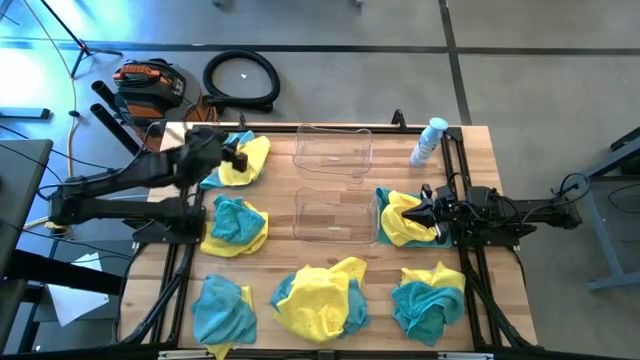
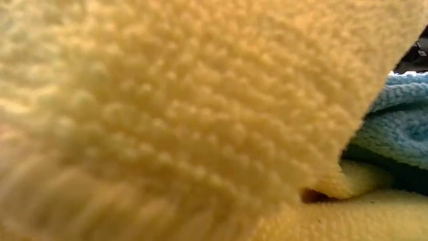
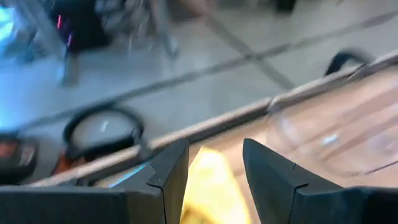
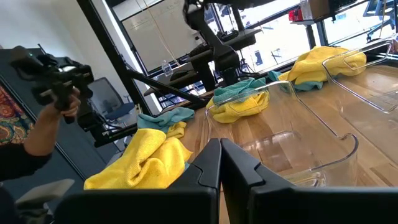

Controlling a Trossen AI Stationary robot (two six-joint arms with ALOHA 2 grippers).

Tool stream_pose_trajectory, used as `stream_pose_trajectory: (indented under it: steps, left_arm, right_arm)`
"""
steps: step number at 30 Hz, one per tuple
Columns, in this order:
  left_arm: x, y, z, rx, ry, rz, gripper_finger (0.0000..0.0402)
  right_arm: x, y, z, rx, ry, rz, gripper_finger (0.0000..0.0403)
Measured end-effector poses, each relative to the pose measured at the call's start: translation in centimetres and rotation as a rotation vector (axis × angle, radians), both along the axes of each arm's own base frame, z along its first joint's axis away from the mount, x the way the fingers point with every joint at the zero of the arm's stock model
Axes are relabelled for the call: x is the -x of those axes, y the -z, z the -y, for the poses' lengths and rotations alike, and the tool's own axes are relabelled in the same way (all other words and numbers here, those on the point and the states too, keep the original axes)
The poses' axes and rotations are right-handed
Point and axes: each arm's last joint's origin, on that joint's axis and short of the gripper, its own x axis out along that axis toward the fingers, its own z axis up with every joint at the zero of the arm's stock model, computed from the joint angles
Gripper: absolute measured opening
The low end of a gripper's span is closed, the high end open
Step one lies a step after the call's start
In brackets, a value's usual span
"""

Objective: Sort microfiber towel by color & place in baskets
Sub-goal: Put the yellow towel into the bottom transparent bin

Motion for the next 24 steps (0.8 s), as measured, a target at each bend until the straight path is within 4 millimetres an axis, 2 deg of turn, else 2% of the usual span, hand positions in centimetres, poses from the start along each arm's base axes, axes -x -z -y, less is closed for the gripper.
stream_pose_trajectory:
  steps: [5,12,17,24]
  left_arm:
    - [-1.0,1.9,-3.6,0.182,-0.085,-0.037,0.0142]
    - [-1.0,5.0,-7.9,0.426,-0.167,-0.047,0.0142]
    - [-1.5,7.2,-9.6,0.521,-0.202,-0.109,0.0142]
    - [-2.5,10.1,-10.6,0.625,-0.168,-0.224,0.0142]
  right_arm:
    - [0.0,0.0,0.0,0.000,0.000,0.000,0.0000]
    - [0.0,0.0,0.0,0.000,0.000,0.000,0.0000]
    - [0.0,0.0,0.0,0.000,0.000,0.000,0.0000]
    - [0.0,0.0,0.0,0.000,0.000,0.000,0.0000]
